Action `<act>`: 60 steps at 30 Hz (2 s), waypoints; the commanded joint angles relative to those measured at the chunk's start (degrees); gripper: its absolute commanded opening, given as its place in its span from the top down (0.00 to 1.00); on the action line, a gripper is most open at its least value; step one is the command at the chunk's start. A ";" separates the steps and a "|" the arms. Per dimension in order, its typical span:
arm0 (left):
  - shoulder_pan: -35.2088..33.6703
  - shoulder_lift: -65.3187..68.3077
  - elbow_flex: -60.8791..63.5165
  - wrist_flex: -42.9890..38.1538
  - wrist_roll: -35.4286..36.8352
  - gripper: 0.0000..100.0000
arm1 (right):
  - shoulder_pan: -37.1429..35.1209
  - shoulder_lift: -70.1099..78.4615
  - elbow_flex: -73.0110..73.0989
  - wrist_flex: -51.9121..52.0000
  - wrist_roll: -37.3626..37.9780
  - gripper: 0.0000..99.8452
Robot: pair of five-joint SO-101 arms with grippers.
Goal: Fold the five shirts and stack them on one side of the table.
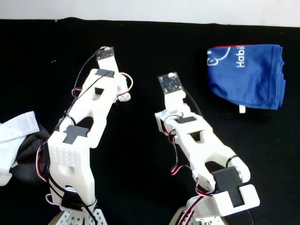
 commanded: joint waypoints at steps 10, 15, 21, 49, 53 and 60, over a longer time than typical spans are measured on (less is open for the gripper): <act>-22.46 -1.45 -28.88 29.71 -9.14 0.80 | -0.40 -1.80 0.13 -1.36 -0.26 0.99; -34.15 5.67 -38.90 32.88 -19.08 0.80 | -0.48 -1.80 0.13 -1.36 -0.26 0.99; -40.22 13.67 -48.04 38.95 -25.93 0.80 | -0.48 -1.80 0.13 -1.45 -0.26 0.99; -45.76 26.51 -54.64 46.07 -34.99 1.00 | -0.48 -1.71 0.13 -1.45 -0.26 0.99; -45.49 24.66 -56.48 47.30 -34.99 0.99 | -0.48 -1.71 0.13 -1.54 -0.26 0.99; -40.22 15.78 -62.29 48.26 -34.90 0.99 | -0.48 -1.71 0.13 -1.54 -0.26 0.99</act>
